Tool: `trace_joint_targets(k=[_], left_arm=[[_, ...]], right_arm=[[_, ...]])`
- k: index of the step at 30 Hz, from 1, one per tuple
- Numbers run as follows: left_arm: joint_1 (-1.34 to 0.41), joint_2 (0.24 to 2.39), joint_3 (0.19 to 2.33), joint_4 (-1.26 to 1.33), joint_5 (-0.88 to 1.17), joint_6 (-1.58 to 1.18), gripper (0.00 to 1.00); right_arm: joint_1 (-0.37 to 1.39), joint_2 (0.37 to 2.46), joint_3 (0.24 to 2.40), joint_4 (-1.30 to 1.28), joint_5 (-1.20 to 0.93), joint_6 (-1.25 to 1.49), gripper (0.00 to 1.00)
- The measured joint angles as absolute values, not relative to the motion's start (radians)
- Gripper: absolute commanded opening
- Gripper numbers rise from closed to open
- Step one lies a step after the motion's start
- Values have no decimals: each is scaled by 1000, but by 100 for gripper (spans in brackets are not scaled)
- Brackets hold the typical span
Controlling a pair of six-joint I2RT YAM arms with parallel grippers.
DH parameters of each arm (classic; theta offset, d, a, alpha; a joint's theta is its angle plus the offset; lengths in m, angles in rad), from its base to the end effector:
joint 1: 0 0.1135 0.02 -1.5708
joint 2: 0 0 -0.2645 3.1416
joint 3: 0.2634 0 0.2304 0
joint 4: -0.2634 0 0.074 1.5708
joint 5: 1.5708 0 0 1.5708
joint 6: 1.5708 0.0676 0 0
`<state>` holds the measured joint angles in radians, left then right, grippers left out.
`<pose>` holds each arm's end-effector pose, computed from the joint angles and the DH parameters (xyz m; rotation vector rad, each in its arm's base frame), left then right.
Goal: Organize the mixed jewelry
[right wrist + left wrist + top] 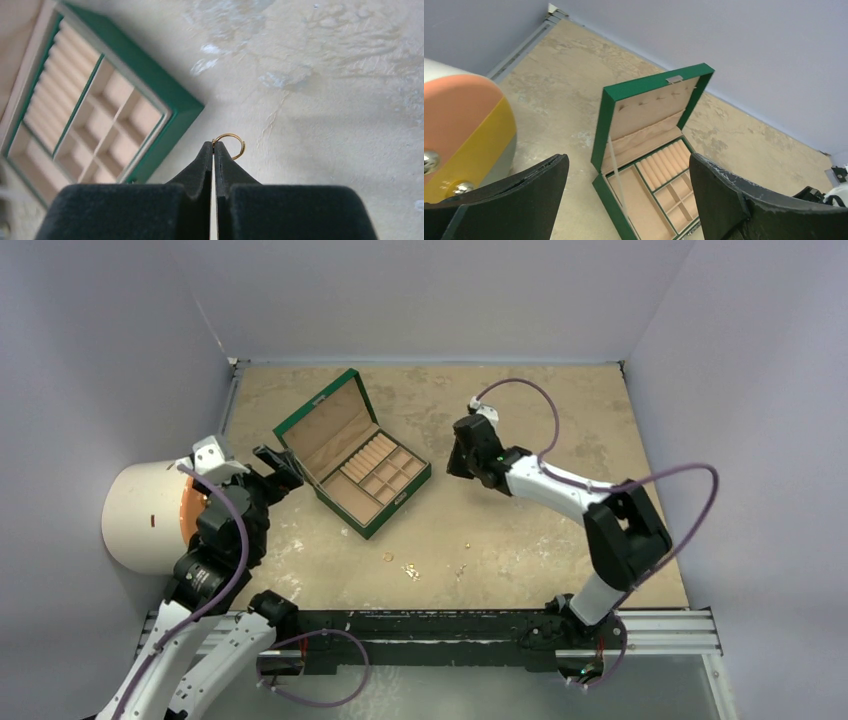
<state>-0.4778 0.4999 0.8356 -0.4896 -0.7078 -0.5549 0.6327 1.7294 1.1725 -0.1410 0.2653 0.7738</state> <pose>0.1108 -0.0079 0.3510 -0.5718 1.5905 -0.1639 0.3242 0.2157 0.2186 0.3017 2.2599 0.4548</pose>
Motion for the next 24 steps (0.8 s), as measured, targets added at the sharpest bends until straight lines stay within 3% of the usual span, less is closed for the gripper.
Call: trace_joint_targets(k=[12,24], left_arm=[[-478,664,850,-455,-427,-490,90],[-478,859,928,-479,36,-450,76]], right_arm=[[664,1288,738,165,-109,281,0],[973,1033,512,378,-187,-163,0]])
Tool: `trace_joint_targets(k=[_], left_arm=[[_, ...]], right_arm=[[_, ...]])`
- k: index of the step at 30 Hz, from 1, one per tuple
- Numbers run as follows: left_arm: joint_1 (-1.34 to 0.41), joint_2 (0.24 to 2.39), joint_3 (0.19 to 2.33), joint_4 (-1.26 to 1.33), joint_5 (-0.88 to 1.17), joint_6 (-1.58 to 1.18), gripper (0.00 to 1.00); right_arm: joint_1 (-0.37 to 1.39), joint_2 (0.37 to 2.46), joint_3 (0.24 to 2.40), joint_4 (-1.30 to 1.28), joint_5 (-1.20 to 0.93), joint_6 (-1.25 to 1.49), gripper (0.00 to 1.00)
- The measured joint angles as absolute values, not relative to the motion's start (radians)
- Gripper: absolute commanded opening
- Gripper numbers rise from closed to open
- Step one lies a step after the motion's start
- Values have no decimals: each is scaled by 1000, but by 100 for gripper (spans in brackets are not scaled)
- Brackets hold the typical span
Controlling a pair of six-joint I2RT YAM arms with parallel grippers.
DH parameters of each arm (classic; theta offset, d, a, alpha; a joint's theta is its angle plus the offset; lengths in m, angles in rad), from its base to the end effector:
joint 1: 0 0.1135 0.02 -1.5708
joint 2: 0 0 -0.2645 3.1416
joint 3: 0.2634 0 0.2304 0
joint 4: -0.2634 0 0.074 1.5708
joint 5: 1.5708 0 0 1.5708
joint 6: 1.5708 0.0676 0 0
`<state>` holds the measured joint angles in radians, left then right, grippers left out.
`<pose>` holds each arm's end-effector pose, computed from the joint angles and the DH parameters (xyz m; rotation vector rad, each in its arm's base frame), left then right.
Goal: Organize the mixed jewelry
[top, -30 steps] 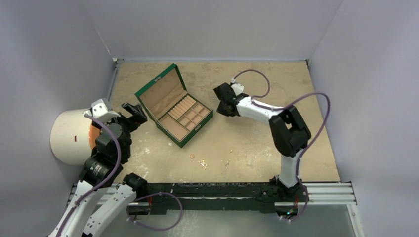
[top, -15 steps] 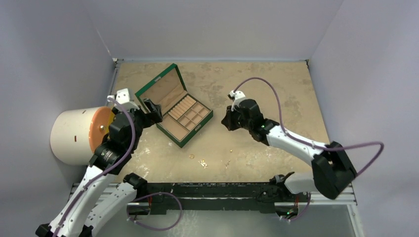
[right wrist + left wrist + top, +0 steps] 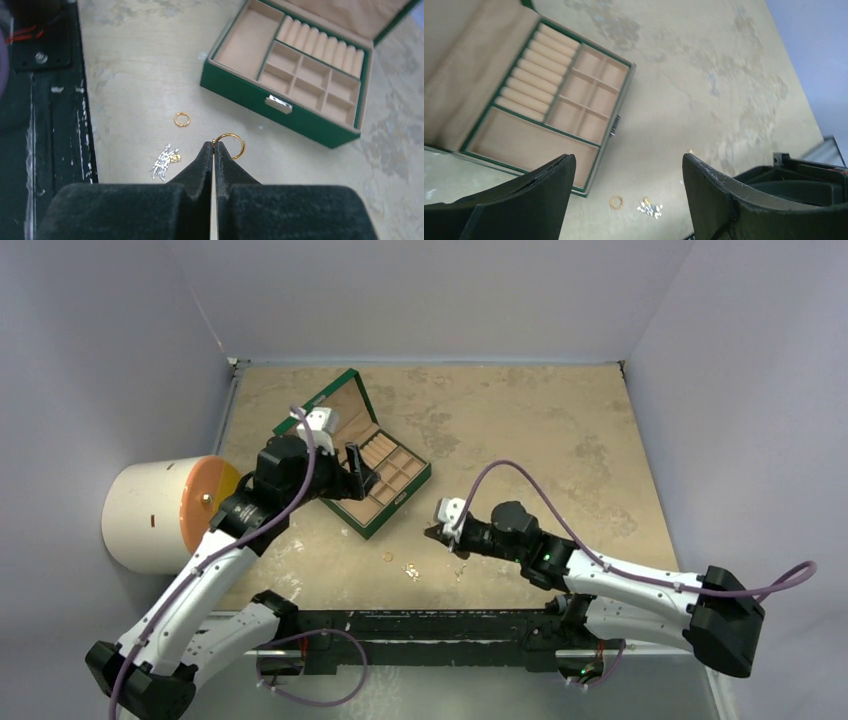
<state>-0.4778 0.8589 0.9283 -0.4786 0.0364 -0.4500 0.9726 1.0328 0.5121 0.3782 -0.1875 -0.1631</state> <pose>0.1719 -0.0918 0.3327 0.0526 2.0354 -0.6310 0.1283 0.2106 0.2621 -1.0704 1.4104 0.7549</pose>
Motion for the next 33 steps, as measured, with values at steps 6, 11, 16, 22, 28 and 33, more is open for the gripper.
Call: trace_joint_targets(k=[6,11,16,22,28,33], left_arm=[[-501,952,926,-498,284,-451,75],[-615,1018,901,-495,413,-452,71],[-684,1047,863,-488,480,-459,66],[-738,1074,843,-468,504,-464,60],[-792,1108,835,-464,504,-464,51],[-808,1120,835,-464,502,-464,46]], right_arm=[[1070,1007,476,392,-237,-472,0],[1147,994,488,315,-226,-720,0],[1202,997,537,210,-192,-847,0],[1256,1001,561,129,-139,-975,0],[1290,1008,563,84,-91,-1039,0],[1309,1010,563,81,-60,-1065,0]])
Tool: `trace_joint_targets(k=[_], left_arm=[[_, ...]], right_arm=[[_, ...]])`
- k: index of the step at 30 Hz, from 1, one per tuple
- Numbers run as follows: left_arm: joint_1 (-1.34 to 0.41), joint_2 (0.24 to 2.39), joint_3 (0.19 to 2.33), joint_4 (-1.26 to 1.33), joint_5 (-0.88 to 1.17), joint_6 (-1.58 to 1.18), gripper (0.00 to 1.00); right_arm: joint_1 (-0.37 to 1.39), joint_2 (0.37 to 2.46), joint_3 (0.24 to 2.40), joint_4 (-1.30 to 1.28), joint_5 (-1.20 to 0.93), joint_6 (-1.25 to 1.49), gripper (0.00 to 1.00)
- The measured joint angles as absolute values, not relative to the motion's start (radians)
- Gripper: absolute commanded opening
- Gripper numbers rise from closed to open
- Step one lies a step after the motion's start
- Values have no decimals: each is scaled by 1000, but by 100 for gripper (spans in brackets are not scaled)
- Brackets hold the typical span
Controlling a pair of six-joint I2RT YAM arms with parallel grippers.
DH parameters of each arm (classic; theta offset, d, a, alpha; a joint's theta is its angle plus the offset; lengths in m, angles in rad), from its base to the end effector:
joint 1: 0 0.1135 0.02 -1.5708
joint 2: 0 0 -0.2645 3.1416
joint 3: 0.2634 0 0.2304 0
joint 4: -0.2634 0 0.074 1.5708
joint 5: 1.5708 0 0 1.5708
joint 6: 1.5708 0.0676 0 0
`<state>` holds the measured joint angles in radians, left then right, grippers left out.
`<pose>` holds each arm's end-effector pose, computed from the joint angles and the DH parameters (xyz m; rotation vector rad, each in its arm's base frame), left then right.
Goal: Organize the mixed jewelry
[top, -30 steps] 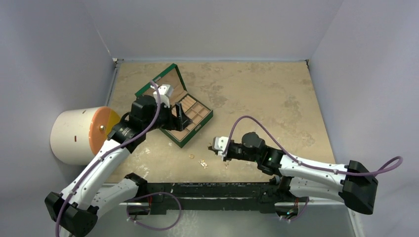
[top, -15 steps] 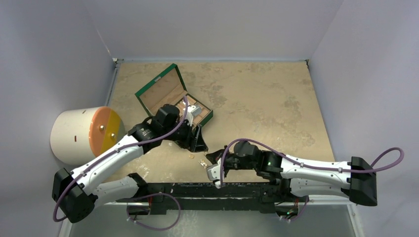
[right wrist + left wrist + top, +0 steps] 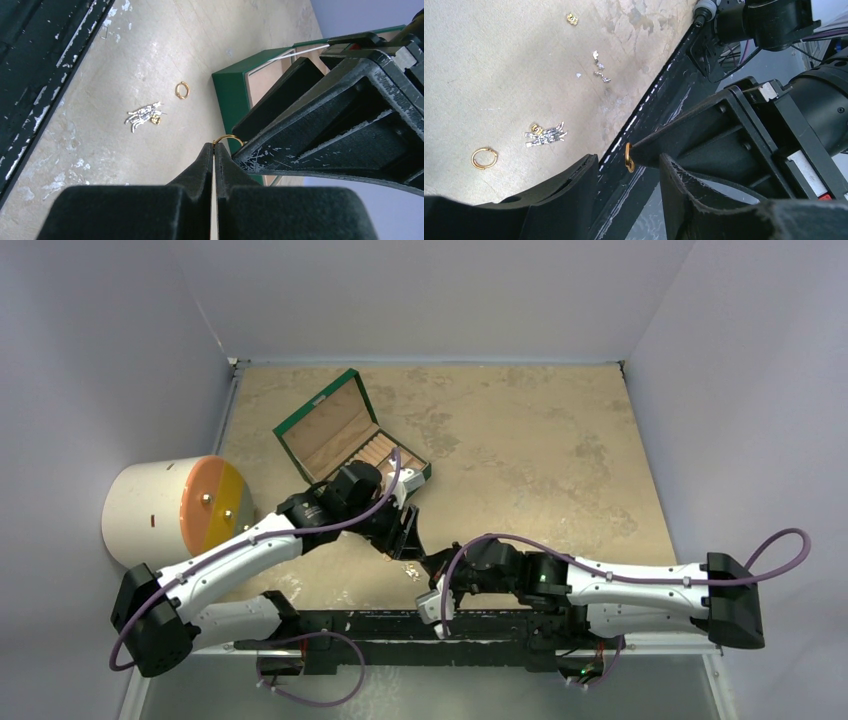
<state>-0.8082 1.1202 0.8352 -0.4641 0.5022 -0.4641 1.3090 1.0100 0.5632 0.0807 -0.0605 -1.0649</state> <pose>0.1372 -0.1908 0.2559 0.7075 2.4298 -1.1699 0.0576 0.2309 0.2448 -1.8159 0.6898 0.2209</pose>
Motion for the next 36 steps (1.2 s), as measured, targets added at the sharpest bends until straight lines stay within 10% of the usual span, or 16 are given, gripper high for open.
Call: trace_joint_targets(k=[19,36], left_arm=[[-813,1163,835,-456,495,-471,0],[-814,1158,843,-451,442,-469,0]], right_arm=[[1335,1021,563,80,-17,-1089,0],[1341,1007,563,91,19,-1064,21]])
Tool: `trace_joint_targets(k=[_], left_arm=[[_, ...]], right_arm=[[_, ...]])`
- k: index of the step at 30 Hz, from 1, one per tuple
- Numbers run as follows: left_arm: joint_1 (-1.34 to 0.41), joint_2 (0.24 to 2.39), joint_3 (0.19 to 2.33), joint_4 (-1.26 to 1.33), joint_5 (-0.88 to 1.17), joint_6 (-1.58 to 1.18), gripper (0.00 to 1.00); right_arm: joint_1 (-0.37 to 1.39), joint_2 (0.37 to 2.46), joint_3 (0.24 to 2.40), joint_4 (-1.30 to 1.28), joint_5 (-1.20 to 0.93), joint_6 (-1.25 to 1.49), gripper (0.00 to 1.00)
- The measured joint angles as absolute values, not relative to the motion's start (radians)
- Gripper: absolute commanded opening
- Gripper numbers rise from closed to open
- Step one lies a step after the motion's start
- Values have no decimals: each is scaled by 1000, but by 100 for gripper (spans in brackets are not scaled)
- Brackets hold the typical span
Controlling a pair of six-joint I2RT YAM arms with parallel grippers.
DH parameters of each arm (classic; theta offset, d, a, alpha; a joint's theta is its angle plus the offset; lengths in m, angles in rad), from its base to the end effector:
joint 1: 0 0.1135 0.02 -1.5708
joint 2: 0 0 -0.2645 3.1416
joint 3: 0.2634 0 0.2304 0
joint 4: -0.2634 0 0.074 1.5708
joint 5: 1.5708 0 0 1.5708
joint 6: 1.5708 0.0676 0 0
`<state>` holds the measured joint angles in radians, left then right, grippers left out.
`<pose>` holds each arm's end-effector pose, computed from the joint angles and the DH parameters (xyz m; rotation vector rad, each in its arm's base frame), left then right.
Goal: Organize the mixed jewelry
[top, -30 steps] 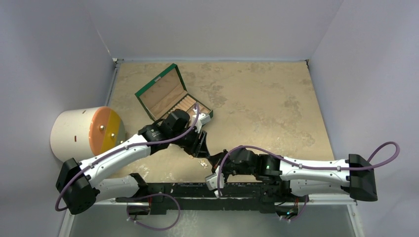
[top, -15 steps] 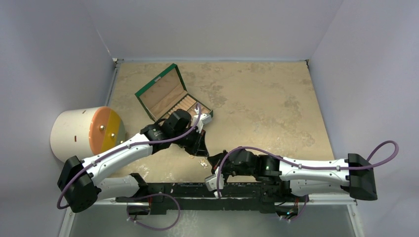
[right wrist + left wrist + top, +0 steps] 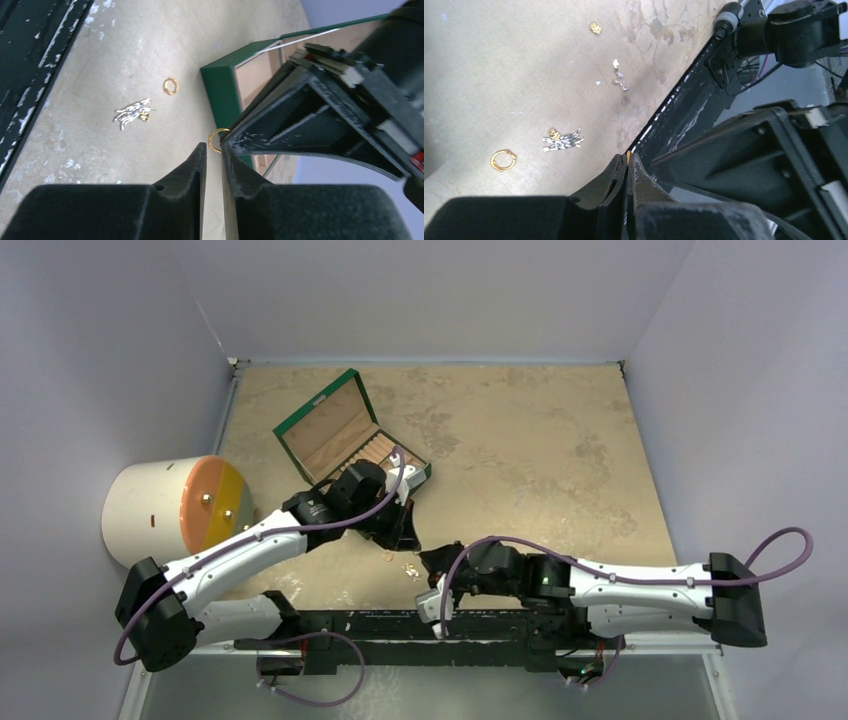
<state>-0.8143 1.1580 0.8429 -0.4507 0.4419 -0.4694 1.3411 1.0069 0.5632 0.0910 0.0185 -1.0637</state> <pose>0.1446 -0.1954 0.2502 0.6723 2.4503 -1.0997 0.0554 0.2316 0.2468 -1.7932 0.7056 0.1682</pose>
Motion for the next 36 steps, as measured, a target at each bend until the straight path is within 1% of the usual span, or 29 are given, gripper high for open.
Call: trace_joint_targets(k=[5,7,8,11,13,18,21,24,31,36], left_arm=[[-814,1125,851,-456,358,-470,0],[-814,1092,859,-457,319,-470,0],[-814,1088,861,-457,314,-470,0],[-814,1047,866,-453,264,-469,0],[-814,1023,866,-449,242,-469,0],[-814,958,866,-404,191,-469,0],[-814,920,866,-366,173,-470,0],[-814,873,850,-305,170,-472,0],[-814,764,773,-158,173,-502,0],[-814,706,717,-45,203,-535,0]], right_arm=[[1341,933,558,124,37,-1019,26],[1341,892,549,142,43,-979,31],[1341,878,547,149,48,-956,34],[1341,846,531,213,104,-849,54],[1336,839,516,268,151,-772,60],[1242,862,510,312,212,-536,62],[1111,895,553,273,136,-375,63],[1003,906,587,268,9,-234,63],[913,913,595,321,-307,-35,62],[840,941,595,412,-511,105,61]])
